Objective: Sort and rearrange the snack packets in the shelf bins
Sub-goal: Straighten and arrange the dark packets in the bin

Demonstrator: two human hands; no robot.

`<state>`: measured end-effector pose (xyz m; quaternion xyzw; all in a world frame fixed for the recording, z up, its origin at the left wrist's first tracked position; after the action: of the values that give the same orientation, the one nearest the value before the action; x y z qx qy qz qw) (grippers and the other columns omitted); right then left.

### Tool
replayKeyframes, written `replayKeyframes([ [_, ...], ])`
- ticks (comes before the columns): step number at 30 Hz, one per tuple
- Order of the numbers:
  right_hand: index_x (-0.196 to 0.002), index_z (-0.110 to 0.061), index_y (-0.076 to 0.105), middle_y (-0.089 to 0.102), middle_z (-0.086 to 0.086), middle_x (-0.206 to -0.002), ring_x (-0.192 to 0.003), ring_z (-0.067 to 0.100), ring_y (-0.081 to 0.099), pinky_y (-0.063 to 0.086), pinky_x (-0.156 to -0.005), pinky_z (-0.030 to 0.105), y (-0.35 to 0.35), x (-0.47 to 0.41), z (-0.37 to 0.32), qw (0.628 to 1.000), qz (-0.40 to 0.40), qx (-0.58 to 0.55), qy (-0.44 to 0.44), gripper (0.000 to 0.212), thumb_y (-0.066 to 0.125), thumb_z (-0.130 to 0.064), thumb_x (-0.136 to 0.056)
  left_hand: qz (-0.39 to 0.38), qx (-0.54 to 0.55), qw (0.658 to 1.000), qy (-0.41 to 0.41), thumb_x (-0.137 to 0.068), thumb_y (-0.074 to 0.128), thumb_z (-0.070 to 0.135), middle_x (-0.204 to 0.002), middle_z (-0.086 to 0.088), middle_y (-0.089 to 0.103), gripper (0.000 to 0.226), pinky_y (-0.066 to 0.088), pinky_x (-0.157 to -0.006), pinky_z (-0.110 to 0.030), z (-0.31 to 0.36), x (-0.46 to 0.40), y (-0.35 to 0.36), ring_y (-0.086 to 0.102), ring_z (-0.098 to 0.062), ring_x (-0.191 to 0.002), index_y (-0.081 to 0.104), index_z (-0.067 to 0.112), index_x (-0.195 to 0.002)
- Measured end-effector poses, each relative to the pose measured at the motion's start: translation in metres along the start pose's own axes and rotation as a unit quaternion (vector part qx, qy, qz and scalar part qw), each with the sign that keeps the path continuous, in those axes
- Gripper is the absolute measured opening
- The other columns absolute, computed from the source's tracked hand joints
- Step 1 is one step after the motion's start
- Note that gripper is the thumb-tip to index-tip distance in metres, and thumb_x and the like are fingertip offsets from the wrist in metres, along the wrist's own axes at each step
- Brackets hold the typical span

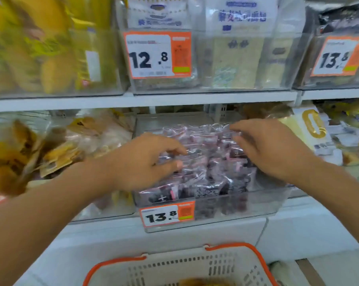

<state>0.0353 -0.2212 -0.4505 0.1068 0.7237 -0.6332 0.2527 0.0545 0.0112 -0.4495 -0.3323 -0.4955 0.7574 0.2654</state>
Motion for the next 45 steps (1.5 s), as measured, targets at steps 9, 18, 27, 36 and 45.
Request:
replayKeyframes([
  [9, -0.12, -0.024, 0.068, 0.071, -0.001, -0.1, -0.088, 0.016, 0.063, 0.052, -0.077, 0.033, 0.039, -0.038, -0.286, 0.937, -0.12, -0.209, -0.254, 0.029, 0.048, -0.016, -0.1, 0.211, -0.05, 0.903, -0.37, -0.092, 0.062, 0.023, -0.075, 0.005, 0.07, 0.016, 0.05, -0.065, -0.029, -0.169, 0.198, -0.061, 0.064, -0.018, -0.074, 0.07, 0.025, -0.079],
  [18, -0.096, -0.005, 0.06, 0.057, 0.003, -0.094, -0.081, 0.023, 0.056, 0.048, -0.065, 0.031, 0.2, -0.12, -0.324, 0.857, -0.46, 0.139, -0.187, 0.022, 0.072, -0.022, -0.089, -0.028, -0.142, 0.889, -0.435, -0.087, 0.046, 0.041, -0.12, -0.006, 0.061, 0.042, 0.048, -0.081, -0.035, -0.2, 0.179, -0.033, 0.058, -0.03, -0.104, 0.055, 0.027, -0.125],
  [27, -0.114, -0.021, 0.066, 0.063, 0.001, -0.113, -0.11, 0.021, 0.06, 0.056, -0.087, 0.031, 0.2, -0.135, -0.301, 0.831, -0.542, -0.114, -0.048, 0.024, 0.071, -0.014, -0.092, -0.078, -0.043, 0.917, -0.389, -0.087, 0.048, 0.048, -0.102, 0.007, 0.066, 0.028, 0.051, -0.088, -0.037, -0.213, 0.179, -0.03, 0.059, -0.021, -0.099, 0.07, 0.032, -0.093],
  [36, -0.133, -0.014, 0.056, 0.058, 0.005, -0.131, -0.116, 0.023, 0.058, 0.055, -0.096, 0.043, 0.197, -0.14, -0.308, 0.832, -0.499, -0.238, 0.038, 0.044, 0.063, -0.038, -0.097, -0.078, 0.145, 0.922, -0.349, -0.097, 0.054, 0.049, -0.072, 0.001, 0.07, 0.035, 0.054, -0.089, -0.036, -0.202, 0.196, -0.031, 0.067, -0.016, -0.081, 0.077, 0.037, -0.074],
  [45, -0.103, -0.011, 0.058, 0.055, 0.005, -0.084, -0.068, 0.015, 0.047, 0.039, -0.053, 0.02, 0.219, -0.129, -0.338, 0.832, -0.487, -0.246, 0.099, 0.025, 0.075, -0.024, -0.09, -0.058, -0.073, 0.853, -0.513, -0.067, 0.048, 0.058, -0.082, 0.001, 0.061, 0.042, 0.049, -0.076, -0.033, -0.23, 0.203, -0.04, 0.06, -0.023, -0.086, 0.061, 0.021, -0.082],
])
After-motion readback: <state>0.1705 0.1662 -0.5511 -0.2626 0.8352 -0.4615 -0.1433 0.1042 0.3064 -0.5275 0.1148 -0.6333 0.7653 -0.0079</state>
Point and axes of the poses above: each hand's wrist, its own x-axis away from the middle knuckle, its own y-axis out of the palm, z = x × y, the point moved 6 cm from there along -x, towards the middle knuckle
